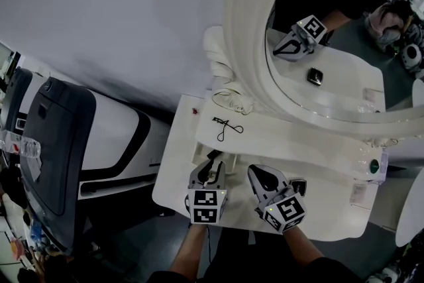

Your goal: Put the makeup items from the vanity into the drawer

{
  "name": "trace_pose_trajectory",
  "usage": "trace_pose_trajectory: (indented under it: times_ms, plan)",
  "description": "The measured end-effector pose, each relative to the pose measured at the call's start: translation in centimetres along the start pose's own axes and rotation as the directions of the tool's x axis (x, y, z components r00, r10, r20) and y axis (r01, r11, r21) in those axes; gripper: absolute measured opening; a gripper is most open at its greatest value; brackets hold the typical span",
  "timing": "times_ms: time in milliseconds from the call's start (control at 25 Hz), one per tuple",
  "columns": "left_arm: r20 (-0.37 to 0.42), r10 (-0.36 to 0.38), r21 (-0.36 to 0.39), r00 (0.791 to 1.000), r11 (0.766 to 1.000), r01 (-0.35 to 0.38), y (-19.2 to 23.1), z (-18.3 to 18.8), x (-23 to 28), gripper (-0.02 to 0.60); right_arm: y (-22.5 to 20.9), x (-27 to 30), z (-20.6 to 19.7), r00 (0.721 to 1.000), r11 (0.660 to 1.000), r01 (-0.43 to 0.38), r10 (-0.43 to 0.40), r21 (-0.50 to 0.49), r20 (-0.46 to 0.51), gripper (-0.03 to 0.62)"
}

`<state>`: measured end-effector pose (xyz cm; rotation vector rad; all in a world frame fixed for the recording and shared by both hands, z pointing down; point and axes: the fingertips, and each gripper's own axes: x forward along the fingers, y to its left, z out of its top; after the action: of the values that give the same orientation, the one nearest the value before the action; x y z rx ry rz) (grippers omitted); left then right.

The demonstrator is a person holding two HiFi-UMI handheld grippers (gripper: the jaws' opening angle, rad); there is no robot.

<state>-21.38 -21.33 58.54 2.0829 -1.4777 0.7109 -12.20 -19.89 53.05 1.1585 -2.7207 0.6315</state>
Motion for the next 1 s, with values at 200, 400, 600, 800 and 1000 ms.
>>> trace_pose_trajectory:
  times_ms: [200,400,600,800,1000]
  plan:
    - [0.04,0.003,0.002,0.999,1.0,-0.003,-0.5,0.9,-1.2,0.101,0.1,-0.8,0.7,1.0,1.0,-0.001,0.001,-0.009,0.015,0.025]
    - [0.116,-0.01,0.008,0.993,1.0,0.009,-1.8,2.6,-3.5,0.078,0.9,-2.1,2.0,0.999,1.0,-0.008,0.009,-0.027,0.041,0.025]
    - [0.195,-0.017,0.032,0.981,0.999,0.011,-3.3,4.0,-6.2,0.041,2.2,-3.7,3.5,0.997,0.998,-0.026,0.029,-0.053,0.066,0.025]
    - [0.276,-0.039,0.051,0.961,0.998,0.026,-5.4,4.9,-8.9,0.018,3.6,-5.4,4.4,0.995,0.997,-0.038,0.044,-0.07,0.09,0.025]
    - [0.298,-0.061,0.044,0.953,0.998,0.05,-7.0,4.8,-10.5,0.015,4.6,-6.7,4.7,0.993,0.996,-0.035,0.043,-0.077,0.107,0.025]
